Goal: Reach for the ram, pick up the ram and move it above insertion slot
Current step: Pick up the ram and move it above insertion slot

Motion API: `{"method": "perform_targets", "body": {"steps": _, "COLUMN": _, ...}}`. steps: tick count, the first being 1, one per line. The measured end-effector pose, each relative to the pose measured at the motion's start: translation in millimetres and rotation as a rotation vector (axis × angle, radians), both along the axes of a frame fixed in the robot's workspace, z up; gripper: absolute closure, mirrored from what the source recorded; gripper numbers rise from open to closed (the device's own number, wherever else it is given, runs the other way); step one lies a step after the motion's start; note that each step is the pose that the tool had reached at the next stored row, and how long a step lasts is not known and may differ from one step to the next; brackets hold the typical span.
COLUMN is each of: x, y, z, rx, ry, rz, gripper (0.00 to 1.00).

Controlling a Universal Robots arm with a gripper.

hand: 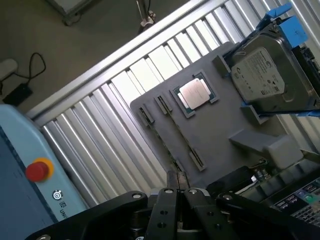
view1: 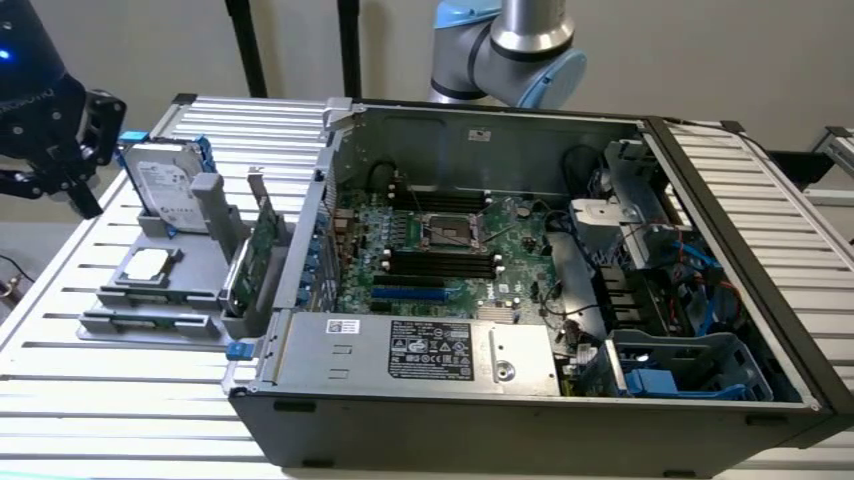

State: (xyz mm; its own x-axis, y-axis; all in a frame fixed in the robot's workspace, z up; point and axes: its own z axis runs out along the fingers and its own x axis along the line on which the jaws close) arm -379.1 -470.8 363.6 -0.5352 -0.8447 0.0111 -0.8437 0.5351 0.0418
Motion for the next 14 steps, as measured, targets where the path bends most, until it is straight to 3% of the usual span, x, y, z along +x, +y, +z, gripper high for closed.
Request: {"method": "perform_targets", "body": {"steps": 14, "x": 0.0, "y": 0.0, "z": -1.4, "rx": 0.0000, "ry": 0.0000, "rz": 0.255, "gripper": 0.89}}
